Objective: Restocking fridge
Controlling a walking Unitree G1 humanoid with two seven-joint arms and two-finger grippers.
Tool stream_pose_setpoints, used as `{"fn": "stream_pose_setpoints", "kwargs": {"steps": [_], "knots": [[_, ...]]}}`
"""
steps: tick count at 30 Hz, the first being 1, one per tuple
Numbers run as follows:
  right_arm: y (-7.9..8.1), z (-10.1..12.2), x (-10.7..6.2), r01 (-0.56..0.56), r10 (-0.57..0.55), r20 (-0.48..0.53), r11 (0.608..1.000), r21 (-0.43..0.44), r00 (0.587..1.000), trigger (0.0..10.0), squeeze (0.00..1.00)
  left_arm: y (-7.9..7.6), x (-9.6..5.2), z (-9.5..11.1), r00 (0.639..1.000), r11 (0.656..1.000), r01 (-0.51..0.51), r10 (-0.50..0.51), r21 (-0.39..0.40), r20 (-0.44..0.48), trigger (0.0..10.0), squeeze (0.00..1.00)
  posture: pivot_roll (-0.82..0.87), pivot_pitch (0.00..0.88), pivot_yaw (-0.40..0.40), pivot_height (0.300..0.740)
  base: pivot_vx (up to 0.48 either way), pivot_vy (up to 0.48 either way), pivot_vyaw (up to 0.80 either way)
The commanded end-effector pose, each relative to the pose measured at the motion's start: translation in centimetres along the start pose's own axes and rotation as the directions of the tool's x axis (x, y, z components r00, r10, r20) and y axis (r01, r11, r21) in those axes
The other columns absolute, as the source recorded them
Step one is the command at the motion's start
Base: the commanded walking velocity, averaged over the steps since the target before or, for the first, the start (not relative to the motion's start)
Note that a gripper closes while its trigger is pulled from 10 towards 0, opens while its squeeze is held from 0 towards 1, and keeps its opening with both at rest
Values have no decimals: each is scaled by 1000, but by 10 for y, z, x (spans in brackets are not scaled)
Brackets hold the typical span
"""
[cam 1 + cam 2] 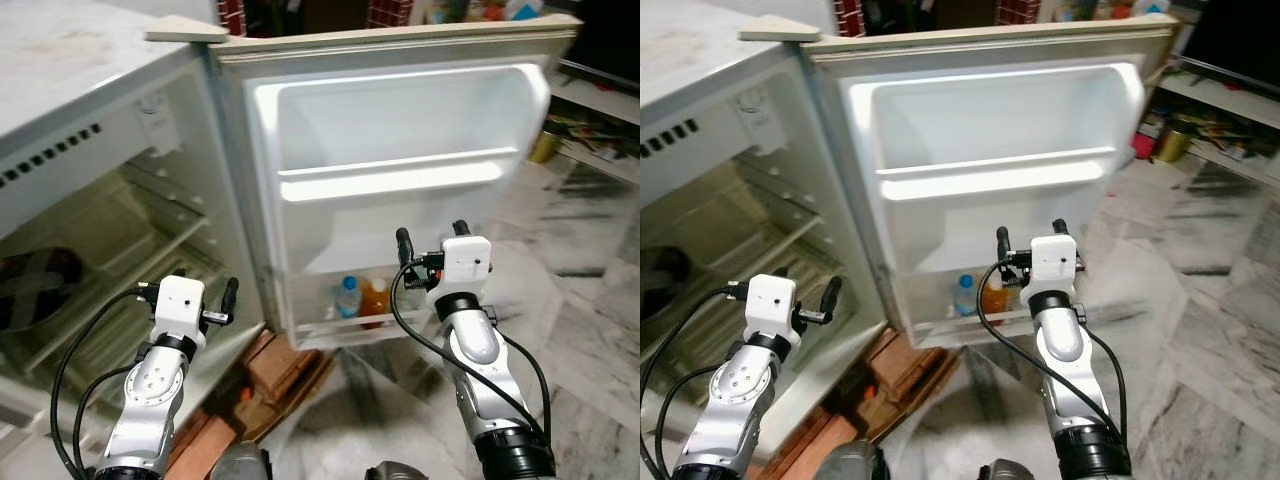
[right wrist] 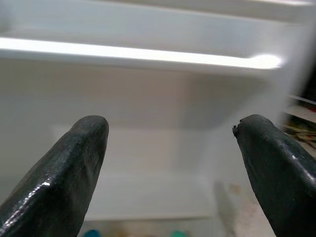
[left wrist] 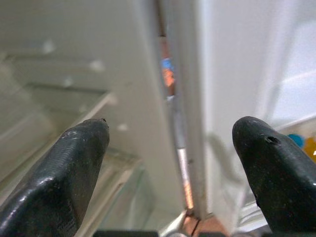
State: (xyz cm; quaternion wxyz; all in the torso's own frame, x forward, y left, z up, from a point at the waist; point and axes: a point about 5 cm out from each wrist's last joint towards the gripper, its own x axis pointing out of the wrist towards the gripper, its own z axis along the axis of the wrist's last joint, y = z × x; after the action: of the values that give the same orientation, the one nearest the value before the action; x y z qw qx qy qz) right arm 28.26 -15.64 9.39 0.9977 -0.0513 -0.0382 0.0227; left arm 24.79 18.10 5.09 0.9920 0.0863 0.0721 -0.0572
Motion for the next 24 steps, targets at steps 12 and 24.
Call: {"fn": "stream_pose_setpoints", "kwargs": {"steps": [12,24], "knots": [[-1,1,-2,-29,29,22,1000,-5,999,10000,0,-4,2,-2,999,999,34,-34,30,7,10000,0,-1,0,4,740,0,-480,0],[6,9,1,-80,81,68,997,-16,994,10000,0,-1,4,-2,999,997,33,-33,64,8,10000,0,0,0,4,740,41,-446,667]]}}
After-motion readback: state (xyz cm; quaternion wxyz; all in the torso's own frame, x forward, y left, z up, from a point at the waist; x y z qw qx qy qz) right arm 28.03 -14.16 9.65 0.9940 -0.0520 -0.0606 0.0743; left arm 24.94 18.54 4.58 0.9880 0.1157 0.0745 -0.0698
